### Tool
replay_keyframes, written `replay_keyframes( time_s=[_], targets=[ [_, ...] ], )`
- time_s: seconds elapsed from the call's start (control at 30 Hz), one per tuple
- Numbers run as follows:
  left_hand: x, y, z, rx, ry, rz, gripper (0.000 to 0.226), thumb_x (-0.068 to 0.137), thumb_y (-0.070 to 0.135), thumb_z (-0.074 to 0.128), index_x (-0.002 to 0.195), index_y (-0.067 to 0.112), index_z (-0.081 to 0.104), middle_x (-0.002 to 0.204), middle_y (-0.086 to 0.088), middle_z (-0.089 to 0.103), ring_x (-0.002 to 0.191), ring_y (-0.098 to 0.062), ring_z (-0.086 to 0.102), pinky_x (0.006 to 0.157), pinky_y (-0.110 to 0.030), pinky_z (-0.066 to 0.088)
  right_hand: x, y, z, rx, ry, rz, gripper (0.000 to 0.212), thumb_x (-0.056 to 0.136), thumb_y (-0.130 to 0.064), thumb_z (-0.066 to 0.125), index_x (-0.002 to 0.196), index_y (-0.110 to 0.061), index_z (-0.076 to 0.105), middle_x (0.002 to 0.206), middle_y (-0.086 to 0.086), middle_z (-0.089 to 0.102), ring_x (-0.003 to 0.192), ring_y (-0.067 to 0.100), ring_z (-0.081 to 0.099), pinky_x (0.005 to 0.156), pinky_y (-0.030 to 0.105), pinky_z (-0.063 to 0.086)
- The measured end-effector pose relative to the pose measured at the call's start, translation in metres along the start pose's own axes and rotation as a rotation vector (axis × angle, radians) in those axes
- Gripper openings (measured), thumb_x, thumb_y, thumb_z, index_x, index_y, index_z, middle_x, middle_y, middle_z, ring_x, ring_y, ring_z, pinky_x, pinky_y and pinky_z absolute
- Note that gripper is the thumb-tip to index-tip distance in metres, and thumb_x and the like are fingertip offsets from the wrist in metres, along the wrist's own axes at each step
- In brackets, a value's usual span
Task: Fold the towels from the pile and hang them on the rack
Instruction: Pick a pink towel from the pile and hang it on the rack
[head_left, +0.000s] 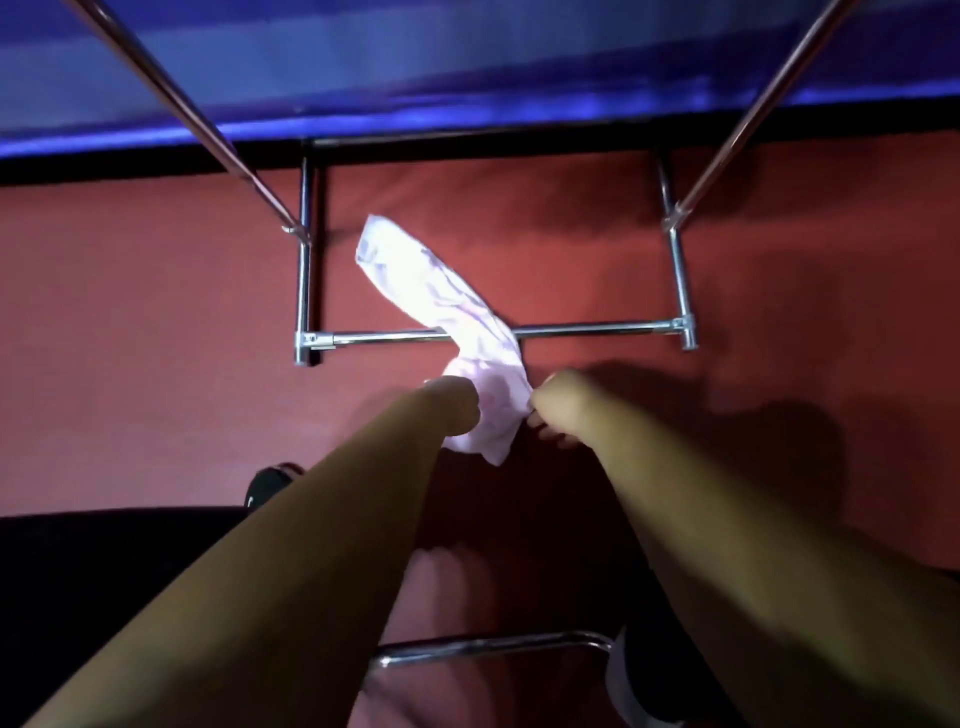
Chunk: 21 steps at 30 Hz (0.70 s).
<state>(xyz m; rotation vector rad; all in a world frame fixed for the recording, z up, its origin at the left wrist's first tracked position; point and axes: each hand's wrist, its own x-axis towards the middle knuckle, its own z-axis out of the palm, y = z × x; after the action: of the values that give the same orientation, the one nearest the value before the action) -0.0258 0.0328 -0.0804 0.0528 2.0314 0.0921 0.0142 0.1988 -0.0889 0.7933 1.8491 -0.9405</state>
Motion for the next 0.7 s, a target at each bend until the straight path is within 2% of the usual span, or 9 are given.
replay_keyframes(
  time_s=[0.1, 0.17, 0.23, 0.33, 0.4, 0.47, 0.57, 0.63, 0.7],
  targets=[
    [0.014, -0.012, 0.031, 0.044, -0.088, 0.016, 0.047, 0.103, 0.019, 0.060, 0.150, 0.020, 0.058, 0.154, -0.010, 0.054, 0.141, -0.028, 0.054, 0.118, -0.043, 0.044, 0.023, 0.015, 0.012, -0.122, -0.021, -0.013, 0.028, 0.099, -0.016, 0.058, 0.106, 0.003, 0.076, 0.092, 0.020, 0.081, 0.089, 0.042, 0.080, 0.083, 0.058, 0.065],
    [0.021, -0.020, 0.052, 0.072, -0.156, -0.011, 0.051, 0.095, 0.023, 0.069, 0.145, 0.032, 0.063, 0.153, -0.008, 0.055, 0.138, -0.028, 0.056, 0.115, -0.045, 0.048, 0.034, 0.023, 0.015, -0.179, -0.053, 0.001, 0.027, 0.098, -0.015, 0.061, 0.104, 0.005, 0.078, 0.092, 0.019, 0.081, 0.090, 0.043, 0.080, 0.084, 0.058, 0.065],
    [0.029, -0.029, 0.073, 0.067, -0.189, -0.047, 0.065, 0.090, 0.023, 0.072, 0.152, 0.036, 0.055, 0.165, -0.008, 0.041, 0.145, -0.032, 0.049, 0.118, -0.051, 0.044, 0.037, 0.025, 0.017, -0.193, -0.069, -0.014, 0.025, 0.097, -0.014, 0.061, 0.101, 0.005, 0.078, 0.092, 0.019, 0.081, 0.090, 0.045, 0.079, 0.081, 0.056, 0.064],
    [0.032, -0.036, 0.098, 0.115, -0.228, -0.004, 0.107, 0.093, 0.017, 0.073, 0.170, 0.036, 0.002, 0.176, -0.006, -0.021, 0.154, -0.040, 0.035, 0.118, -0.054, 0.042, 0.036, 0.028, 0.021, -0.222, -0.050, -0.051, 0.022, 0.098, -0.012, 0.059, 0.102, 0.003, 0.075, 0.095, 0.020, 0.081, 0.092, 0.045, 0.078, 0.072, 0.048, 0.062],
    [0.039, -0.039, 0.110, 0.120, -0.192, 0.052, 0.120, 0.092, 0.015, 0.074, 0.167, 0.028, -0.019, 0.171, -0.002, -0.035, 0.156, -0.039, 0.031, 0.116, -0.051, 0.045, 0.039, 0.029, 0.027, -0.247, -0.032, -0.068, 0.024, 0.100, -0.013, 0.057, 0.103, 0.003, 0.074, 0.099, 0.018, 0.081, 0.094, 0.043, 0.079, 0.076, 0.049, 0.063],
    [0.043, -0.044, 0.117, 0.082, -0.130, 0.038, 0.120, 0.088, 0.011, 0.073, 0.168, 0.029, -0.015, 0.176, 0.003, -0.022, 0.151, -0.037, 0.039, 0.113, -0.050, 0.047, 0.041, 0.028, 0.032, -0.312, -0.017, -0.087, 0.023, 0.101, -0.012, 0.058, 0.105, 0.002, 0.075, 0.104, 0.016, 0.080, 0.096, 0.038, 0.078, 0.080, 0.045, 0.063],
    [0.036, -0.044, 0.115, 0.065, 0.112, 0.103, 0.090, 0.093, 0.007, 0.064, 0.169, 0.025, 0.018, 0.177, 0.003, 0.014, 0.144, -0.035, 0.047, 0.110, -0.050, 0.049, 0.044, 0.027, 0.036, -0.406, -0.020, -0.101, 0.025, 0.102, -0.013, 0.059, 0.113, 0.001, 0.076, 0.112, 0.017, 0.079, 0.103, 0.037, 0.077, 0.079, 0.038, 0.062],
    [0.036, -0.040, 0.107, -0.009, 0.287, 0.167, 0.061, 0.096, 0.014, 0.061, 0.155, 0.026, 0.049, 0.157, -0.005, 0.050, 0.137, -0.034, 0.053, 0.107, -0.047, 0.051, 0.043, 0.026, 0.036, -0.398, -0.006, -0.114, 0.027, 0.100, -0.019, 0.058, 0.118, -0.006, 0.074, 0.116, 0.018, 0.076, 0.108, 0.039, 0.074, 0.093, 0.046, 0.062],
    [0.038, -0.035, 0.092, -0.199, 0.380, 0.170, 0.037, 0.091, 0.024, 0.061, 0.126, 0.032, 0.071, 0.127, -0.007, 0.070, 0.122, -0.033, 0.063, 0.099, -0.042, 0.055, 0.041, 0.024, 0.035, -0.426, -0.012, -0.150, 0.021, 0.098, -0.019, 0.059, 0.114, -0.016, 0.073, 0.118, 0.016, 0.075, 0.110, 0.037, 0.073, 0.098, 0.048, 0.061]
  ],
)
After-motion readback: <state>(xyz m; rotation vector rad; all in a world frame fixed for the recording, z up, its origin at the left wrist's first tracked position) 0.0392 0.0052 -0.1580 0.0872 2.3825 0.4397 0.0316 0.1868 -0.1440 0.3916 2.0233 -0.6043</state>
